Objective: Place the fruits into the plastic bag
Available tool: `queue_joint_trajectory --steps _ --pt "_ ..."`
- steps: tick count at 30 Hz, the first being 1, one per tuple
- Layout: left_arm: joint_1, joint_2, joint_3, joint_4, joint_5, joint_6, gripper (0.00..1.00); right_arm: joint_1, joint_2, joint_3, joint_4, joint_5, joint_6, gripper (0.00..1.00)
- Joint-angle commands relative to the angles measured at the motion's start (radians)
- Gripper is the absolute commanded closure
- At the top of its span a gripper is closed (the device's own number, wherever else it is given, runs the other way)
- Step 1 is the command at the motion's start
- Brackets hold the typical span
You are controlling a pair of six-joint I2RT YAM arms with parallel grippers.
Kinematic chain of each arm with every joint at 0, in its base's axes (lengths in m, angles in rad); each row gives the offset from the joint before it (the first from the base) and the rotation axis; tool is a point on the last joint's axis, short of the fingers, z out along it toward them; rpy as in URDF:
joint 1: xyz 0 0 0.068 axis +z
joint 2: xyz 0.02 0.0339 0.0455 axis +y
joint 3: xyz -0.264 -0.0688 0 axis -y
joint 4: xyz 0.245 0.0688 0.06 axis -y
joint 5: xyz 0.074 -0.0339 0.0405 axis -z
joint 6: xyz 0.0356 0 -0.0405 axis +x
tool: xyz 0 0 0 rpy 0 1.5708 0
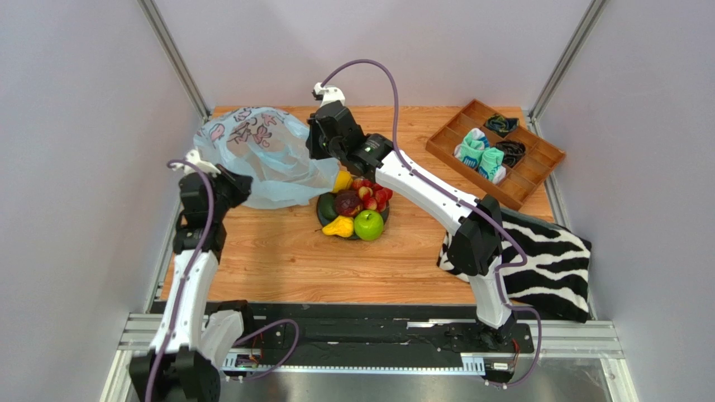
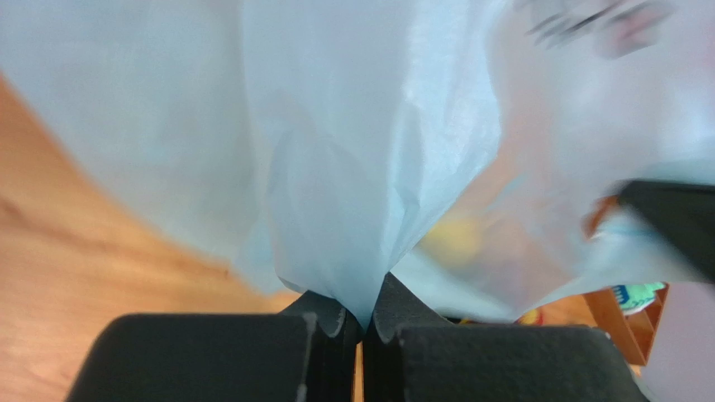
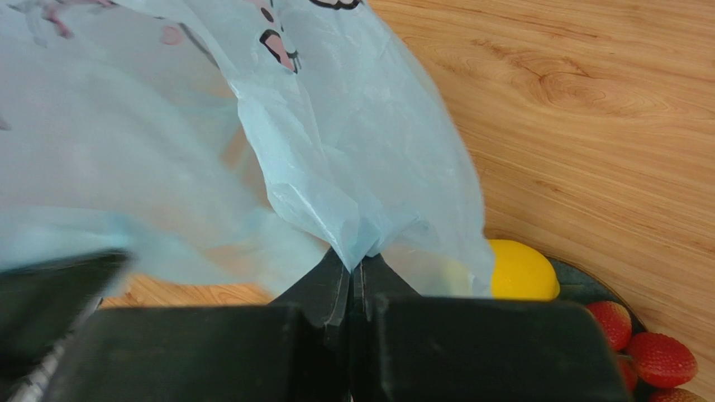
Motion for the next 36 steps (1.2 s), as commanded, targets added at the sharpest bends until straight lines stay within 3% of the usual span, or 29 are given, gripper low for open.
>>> queue_joint_trajectory --steps 1,5,10,15,26,27,30,31,33,34,36 --pt "-0.002 -0.188 0.226 -0.204 -0.054 0.219 1.00 -0.002 -0.085 -0.017 0.033 -0.011 -0.074 1.00" --pt "-0.001 -0.206 0.346 -0.319 0.041 0.393 1.00 -0.002 -0.151 -0.072 0.052 0.032 -0.091 1.00" --pt "-0.001 -0.235 0.285 -0.280 0.118 0.431 1.00 -0.003 -0.153 -0.132 0.092 0.075 -0.118 1.00" --pt "-0.002 -0.268 0.284 -0.325 0.064 0.482 1.00 -0.002 -0.059 -0.038 0.039 0.055 -0.134 0.99" --pt "-0.001 -0.304 0.267 -0.379 0.009 0.516 1.00 -0.003 0.057 -0.020 0.131 -0.054 -0.042 0.90" --pt "-0.001 -0.301 0.267 -0.384 0.008 0.516 1.00 0.000 0.067 -0.017 0.136 -0.060 -0.034 0.87" --pt "-0.002 -0.277 0.271 -0.399 -0.002 0.511 1.00 0.000 0.091 -0.015 0.148 -0.101 -0.023 0.63" --pt "-0.002 -0.260 0.276 -0.405 -0.008 0.508 1.00 0.000 0.093 -0.017 0.154 -0.112 -0.022 0.49" --pt "-0.001 -0.245 0.281 -0.419 -0.012 0.510 1.00 0.001 0.087 -0.021 0.165 -0.138 -0.029 0.37" --pt "-0.004 -0.236 0.284 -0.422 -0.020 0.507 1.00 0.000 0.081 -0.023 0.164 -0.141 -0.034 0.22" --pt "-0.002 -0.234 0.285 -0.427 -0.031 0.507 1.00 -0.002 0.047 -0.031 0.161 -0.140 -0.057 0.14"
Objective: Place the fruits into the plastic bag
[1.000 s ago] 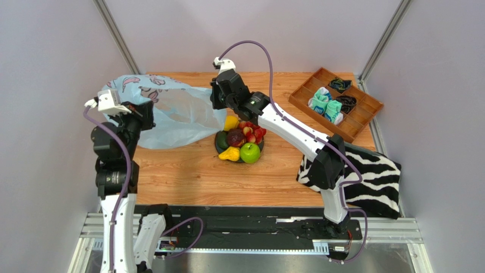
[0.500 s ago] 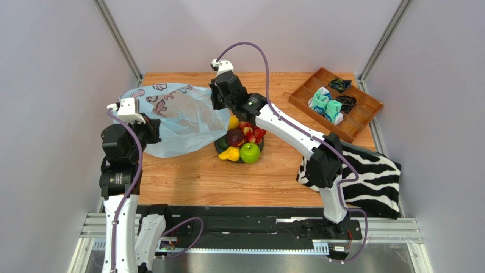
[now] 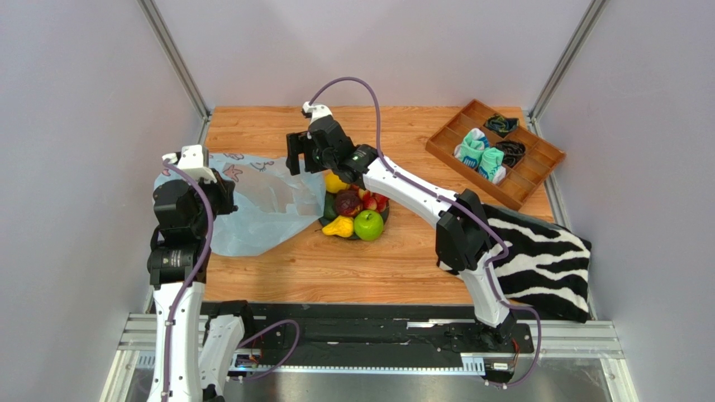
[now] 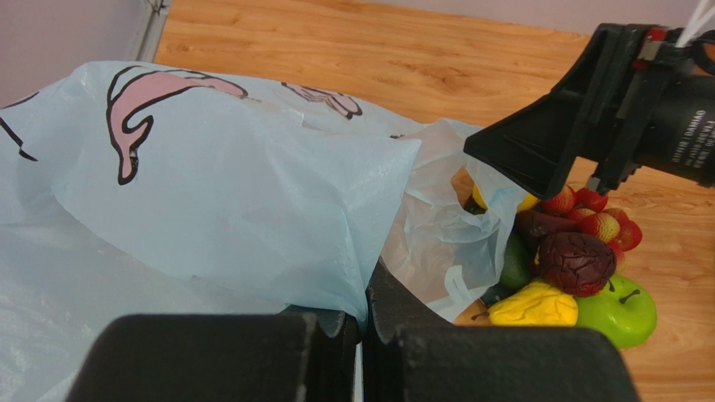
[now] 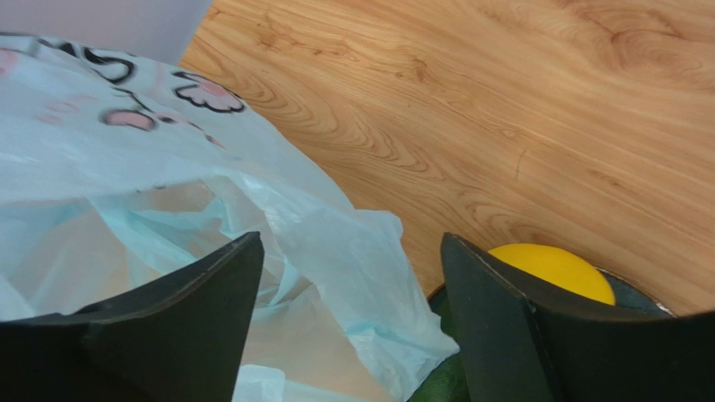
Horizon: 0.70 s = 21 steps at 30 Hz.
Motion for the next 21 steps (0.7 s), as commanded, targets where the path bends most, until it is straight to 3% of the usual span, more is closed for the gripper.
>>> queue_joint_trajectory --steps 1,11,18,21 --pt "-0.002 0.014 0.015 -0.016 -0.038 0.014 1.00 0.000 -0.063 0.020 0.067 -0.032 -0.031 0.10" --pt "-0.002 0.015 0.020 -0.030 -0.086 0.013 1.00 0.007 -0.364 -0.229 -0.032 0.143 -0.107 0.07" --pt "-0.002 -0.020 0.011 -0.030 -0.169 0.008 1.00 0.058 -0.548 -0.512 -0.141 0.384 -0.061 0.08" --pt "-0.002 -0.011 0.012 -0.031 -0.161 0.008 1.00 0.061 -0.595 -0.595 -0.158 0.384 -0.015 0.08"
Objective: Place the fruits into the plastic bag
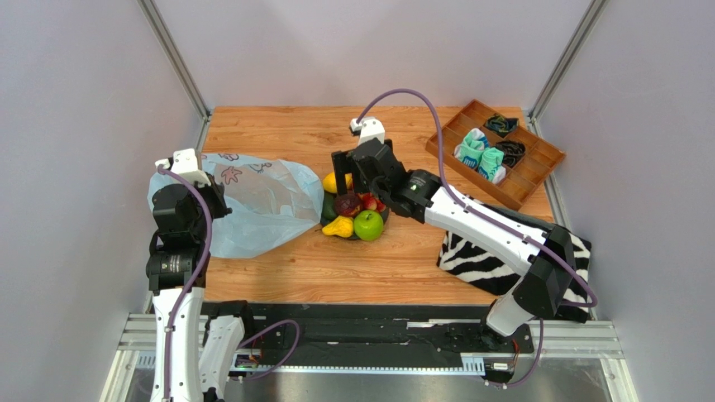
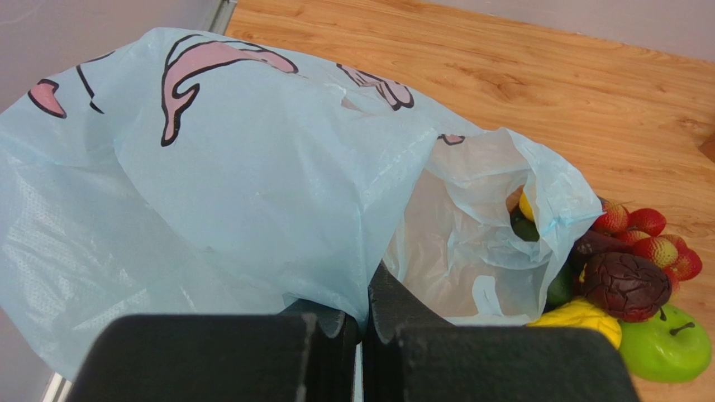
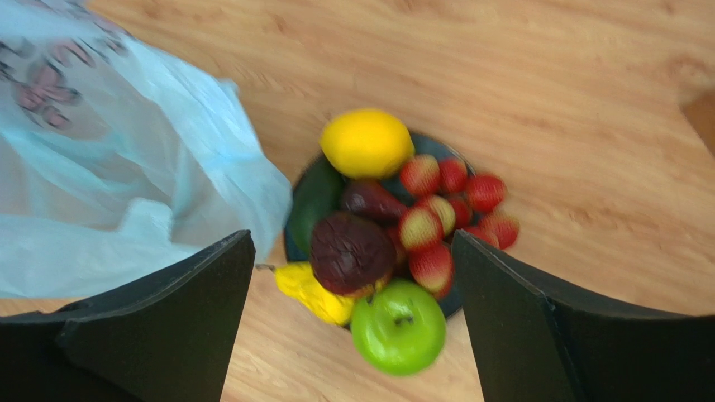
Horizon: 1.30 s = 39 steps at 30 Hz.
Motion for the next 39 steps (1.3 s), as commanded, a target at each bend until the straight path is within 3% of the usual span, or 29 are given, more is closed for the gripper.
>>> queue_joint_trajectory --steps 1,10,17,39 --pt "-0.002 0.004 0.012 0.015 -0.015 0.008 1.00 0.014 -0.045 -0.118 -0.083 0.090 0.067 0.08" --pt "-0.002 0.009 0.011 0.016 0.002 0.004 1.00 0.014 -0.149 -0.371 -0.059 -0.020 0.092 0.04" --pt "-0.002 0.009 0.011 0.018 0.017 -0.001 1.00 0.014 -0.209 -0.483 0.085 -0.144 0.073 0.01" --pt "-0.002 0.022 0.009 0.019 0.034 -0.002 1.00 0.014 -0.011 -0.376 0.051 -0.114 0.064 0.00"
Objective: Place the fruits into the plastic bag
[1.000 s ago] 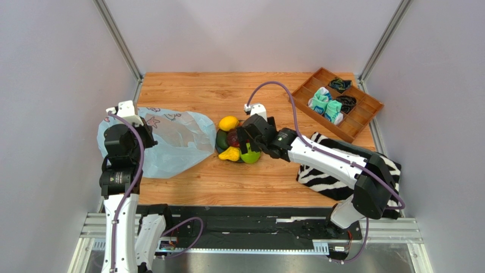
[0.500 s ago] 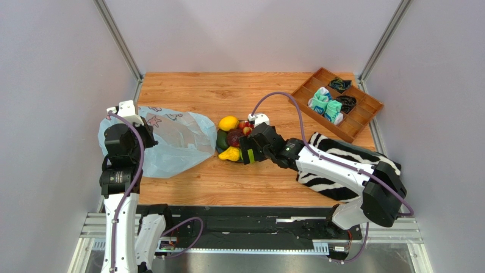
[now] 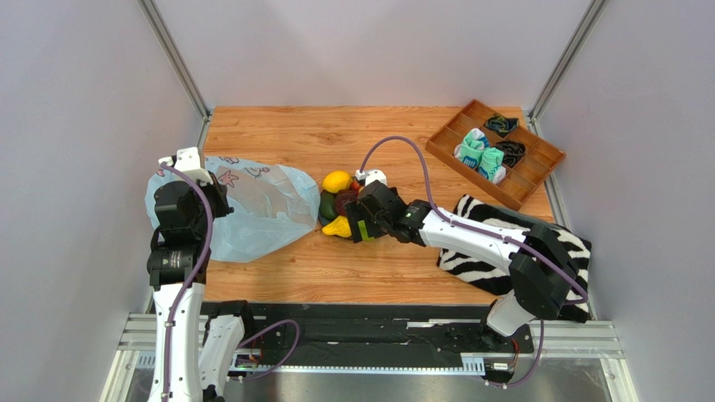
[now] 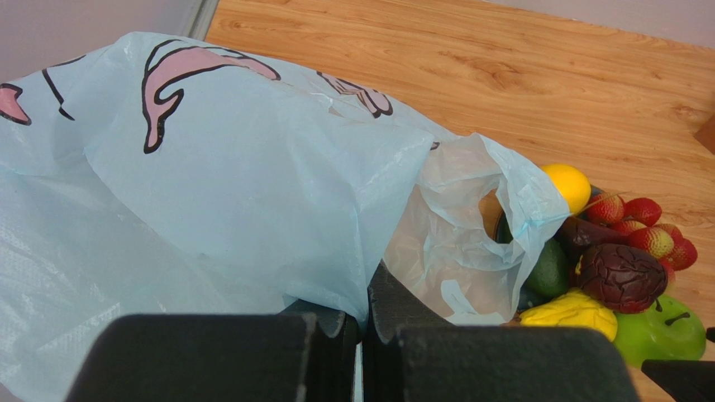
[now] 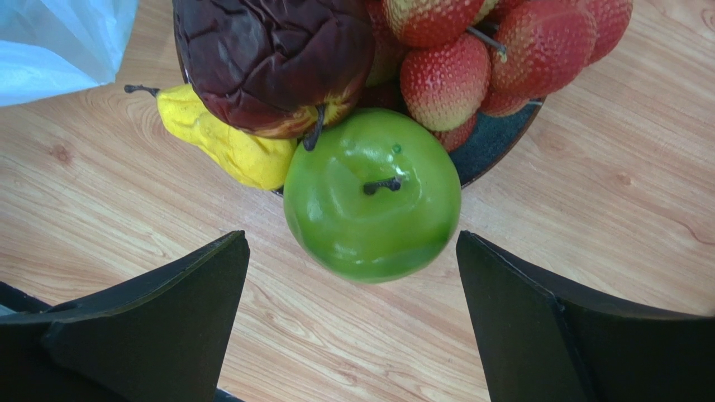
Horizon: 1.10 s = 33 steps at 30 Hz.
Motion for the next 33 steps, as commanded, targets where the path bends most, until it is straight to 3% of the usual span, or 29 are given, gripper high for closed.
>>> queue_joint_trajectory --steps 1,24,33 --pt "-0.002 0.001 0.009 0.021 0.014 -0.002 1.00 0.000 0.036 0.066 0.002 0.032 -0.001 0.00" --pt "-0.003 0.004 0.009 0.021 0.020 -0.002 1.00 0.000 0.091 0.096 -0.027 0.072 -0.003 0.02" --pt "-0.003 0.002 0.009 0.019 0.022 -0.003 1.00 0.000 0.096 0.095 -0.030 0.071 -0.009 0.24"
